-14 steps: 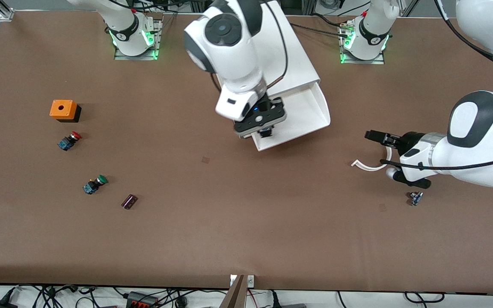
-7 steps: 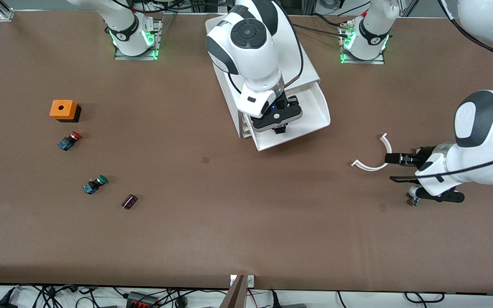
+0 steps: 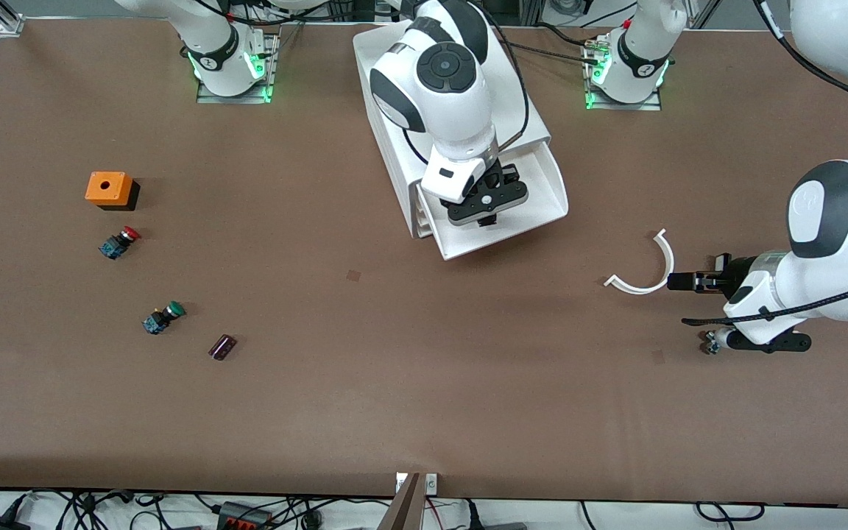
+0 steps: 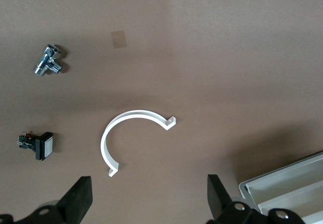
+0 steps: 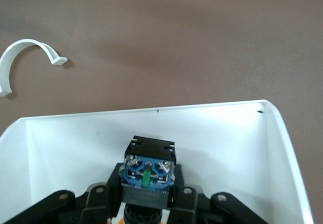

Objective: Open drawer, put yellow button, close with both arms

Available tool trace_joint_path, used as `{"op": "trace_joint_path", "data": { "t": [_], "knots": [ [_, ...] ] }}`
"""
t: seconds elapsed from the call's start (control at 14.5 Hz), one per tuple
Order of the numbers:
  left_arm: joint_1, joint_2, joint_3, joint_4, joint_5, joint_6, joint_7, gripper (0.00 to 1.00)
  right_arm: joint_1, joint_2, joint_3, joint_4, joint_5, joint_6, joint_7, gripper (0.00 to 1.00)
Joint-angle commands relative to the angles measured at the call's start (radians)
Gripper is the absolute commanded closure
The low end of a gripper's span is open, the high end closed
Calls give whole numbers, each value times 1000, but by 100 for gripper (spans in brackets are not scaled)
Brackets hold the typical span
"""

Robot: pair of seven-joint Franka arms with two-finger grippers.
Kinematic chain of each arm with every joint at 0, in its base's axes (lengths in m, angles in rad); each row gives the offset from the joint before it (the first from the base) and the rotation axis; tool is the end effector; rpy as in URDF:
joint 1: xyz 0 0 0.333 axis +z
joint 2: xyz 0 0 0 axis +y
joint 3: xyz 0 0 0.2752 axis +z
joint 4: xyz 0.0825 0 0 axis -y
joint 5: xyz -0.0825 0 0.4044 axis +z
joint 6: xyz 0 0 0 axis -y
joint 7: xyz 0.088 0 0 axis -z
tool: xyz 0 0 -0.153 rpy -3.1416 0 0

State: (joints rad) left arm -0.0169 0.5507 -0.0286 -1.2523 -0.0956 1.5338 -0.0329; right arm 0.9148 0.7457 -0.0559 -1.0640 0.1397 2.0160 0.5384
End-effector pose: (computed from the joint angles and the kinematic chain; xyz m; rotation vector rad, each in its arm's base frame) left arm 0.6700 -0.0425 0.3417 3.0133 -0.0015 -0.4140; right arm 0.4884 0.6051 0.3329 -2.9008 -0.4268 -0.1426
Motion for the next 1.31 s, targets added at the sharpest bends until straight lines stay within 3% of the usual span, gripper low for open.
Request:
{"op": "trace_joint_path", "data": {
  "t": [0.0,0.34,0.41,0.48,0.9,1.1,1.24],
  "knots": [
    [-3,9,-7,28,8,-6,-31,0,10,20,-5,41,5,-37,18,100],
    [-5,6,-13,28,13,-7,-79,0,33,34,-10,41,0,-57,18,100],
    [-5,6,-14,28,11,-7,-79,0,32,34,-12,41,1,-56,18,63],
    [-5,6,-14,28,10,-7,-79,0,32,34,-18,44,1,-54,20,1],
    [-9,6,-16,28,-47,-3,-81,0,13,20,-28,105,3,-89,75,0],
    [-34,9,-20,22,-84,35,-106,0,12,-8,-96,122,3,-150,74,0],
    [-67,11,-22,-14,-105,110,-235,0,3,-34,-165,122,3,-196,61,0]
  ]
}}
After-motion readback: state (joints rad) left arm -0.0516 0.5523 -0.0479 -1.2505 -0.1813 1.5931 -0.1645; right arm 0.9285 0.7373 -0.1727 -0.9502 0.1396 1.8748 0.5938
